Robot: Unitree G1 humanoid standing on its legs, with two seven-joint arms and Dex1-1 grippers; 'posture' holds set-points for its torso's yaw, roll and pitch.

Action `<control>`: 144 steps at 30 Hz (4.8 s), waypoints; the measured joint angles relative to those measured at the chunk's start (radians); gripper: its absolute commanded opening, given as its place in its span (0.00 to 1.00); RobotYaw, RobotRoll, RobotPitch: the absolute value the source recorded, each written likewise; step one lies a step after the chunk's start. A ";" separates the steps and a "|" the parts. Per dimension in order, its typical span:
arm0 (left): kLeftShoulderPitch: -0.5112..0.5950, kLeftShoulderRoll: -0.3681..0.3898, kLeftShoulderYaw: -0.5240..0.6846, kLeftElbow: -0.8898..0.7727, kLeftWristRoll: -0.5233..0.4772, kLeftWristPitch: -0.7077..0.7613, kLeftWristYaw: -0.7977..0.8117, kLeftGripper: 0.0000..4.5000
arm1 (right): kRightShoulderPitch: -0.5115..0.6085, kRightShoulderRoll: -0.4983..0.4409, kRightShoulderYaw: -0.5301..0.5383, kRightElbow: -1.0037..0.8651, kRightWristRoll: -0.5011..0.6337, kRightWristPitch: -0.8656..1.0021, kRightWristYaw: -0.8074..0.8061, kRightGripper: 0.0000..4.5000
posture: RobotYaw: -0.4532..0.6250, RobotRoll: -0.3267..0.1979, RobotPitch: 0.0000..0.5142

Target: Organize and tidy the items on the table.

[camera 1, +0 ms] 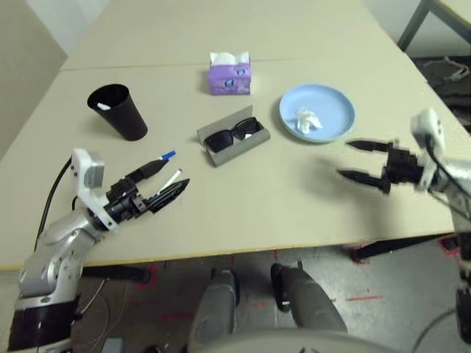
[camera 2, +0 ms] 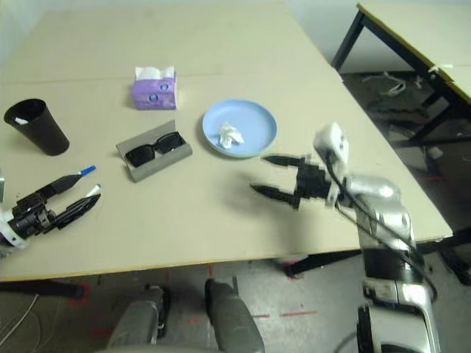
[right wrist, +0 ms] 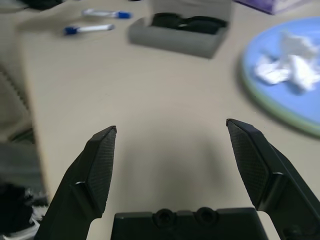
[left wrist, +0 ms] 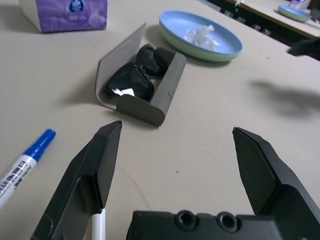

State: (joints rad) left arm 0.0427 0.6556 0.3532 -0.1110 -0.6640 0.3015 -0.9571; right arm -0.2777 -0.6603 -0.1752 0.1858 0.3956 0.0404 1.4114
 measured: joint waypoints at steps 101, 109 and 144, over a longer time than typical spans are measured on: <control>-0.403 0.296 -0.209 0.063 0.303 0.334 -0.020 0.00 | -0.054 0.068 0.099 0.054 0.114 -0.162 0.125 1.00 | 0.32 0.62 0.37; -0.111 0.602 -0.174 -0.174 0.239 0.590 -0.152 0.41 | -0.105 0.094 0.154 0.064 0.112 -0.172 0.169 1.00 | 0.34 0.62 0.36; -0.230 0.423 -0.328 -0.089 0.299 0.585 0.002 0.30 | -0.168 0.091 0.229 0.019 0.113 -0.164 0.193 1.00 | 0.33 0.62 0.35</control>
State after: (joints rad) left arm -0.1870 1.0784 0.0248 -0.1996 -0.3646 0.8869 -0.9554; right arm -0.4454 -0.5695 0.0538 0.2046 0.5090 -0.1232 1.6042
